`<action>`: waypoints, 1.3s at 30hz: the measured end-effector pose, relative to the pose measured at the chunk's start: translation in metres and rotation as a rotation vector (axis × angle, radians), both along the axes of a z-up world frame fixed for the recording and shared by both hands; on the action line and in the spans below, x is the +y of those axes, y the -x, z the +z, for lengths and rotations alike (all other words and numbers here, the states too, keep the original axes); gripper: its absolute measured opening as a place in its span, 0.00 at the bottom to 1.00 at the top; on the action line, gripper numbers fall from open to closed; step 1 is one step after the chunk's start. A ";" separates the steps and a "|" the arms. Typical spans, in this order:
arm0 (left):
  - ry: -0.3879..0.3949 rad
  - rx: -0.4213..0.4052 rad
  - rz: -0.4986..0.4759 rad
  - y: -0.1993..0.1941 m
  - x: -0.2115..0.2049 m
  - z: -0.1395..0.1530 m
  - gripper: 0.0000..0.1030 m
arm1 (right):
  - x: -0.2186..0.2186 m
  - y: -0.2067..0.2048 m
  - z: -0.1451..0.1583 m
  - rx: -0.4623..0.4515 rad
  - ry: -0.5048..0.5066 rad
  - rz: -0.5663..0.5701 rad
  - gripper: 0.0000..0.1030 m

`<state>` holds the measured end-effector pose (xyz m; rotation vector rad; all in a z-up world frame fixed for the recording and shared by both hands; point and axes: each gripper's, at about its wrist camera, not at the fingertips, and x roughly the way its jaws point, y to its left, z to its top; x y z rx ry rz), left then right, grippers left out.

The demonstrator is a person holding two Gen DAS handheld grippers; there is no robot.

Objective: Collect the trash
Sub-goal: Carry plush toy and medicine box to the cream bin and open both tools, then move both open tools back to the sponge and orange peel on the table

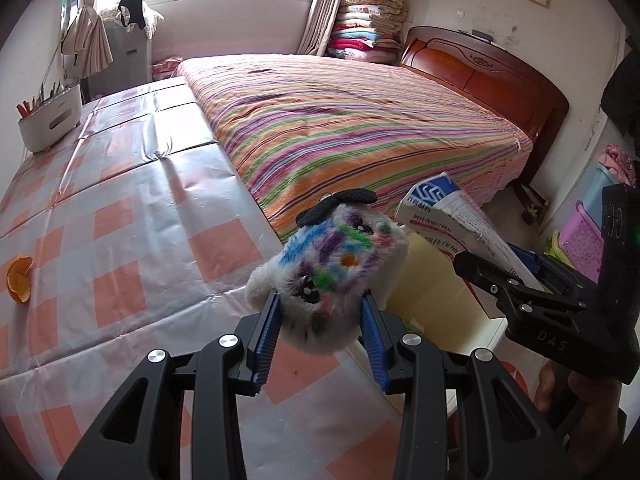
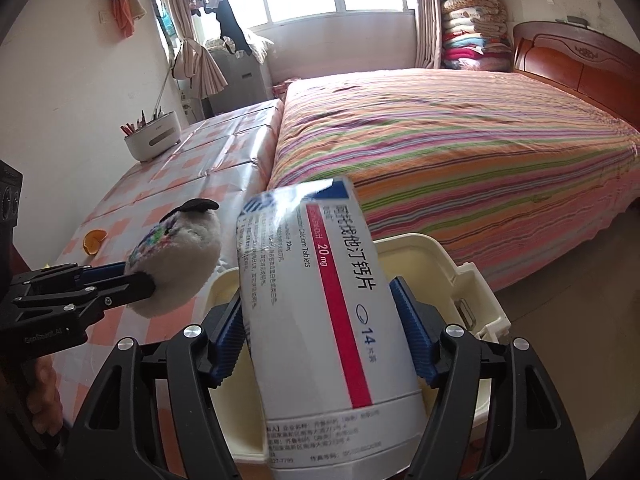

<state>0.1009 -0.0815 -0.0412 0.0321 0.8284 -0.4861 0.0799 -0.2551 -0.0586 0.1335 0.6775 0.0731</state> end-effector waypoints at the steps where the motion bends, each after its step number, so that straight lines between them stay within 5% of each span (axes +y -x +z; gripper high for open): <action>1: 0.001 0.001 -0.001 0.000 -0.001 0.000 0.37 | -0.002 0.000 0.000 0.000 -0.003 -0.007 0.66; 19: 0.017 0.017 -0.044 0.002 -0.029 -0.002 0.37 | -0.049 0.029 0.039 -0.189 -0.127 -0.149 0.68; 33: -0.012 0.031 -0.120 0.007 -0.068 -0.014 0.41 | -0.056 0.036 0.034 -0.235 -0.164 -0.192 0.69; 37: -0.026 0.009 -0.153 0.012 -0.077 -0.016 0.45 | -0.060 0.041 0.038 -0.259 -0.175 -0.207 0.69; 39: -0.032 -0.007 -0.166 0.016 -0.079 -0.015 0.67 | -0.062 0.043 0.042 -0.274 -0.198 -0.212 0.72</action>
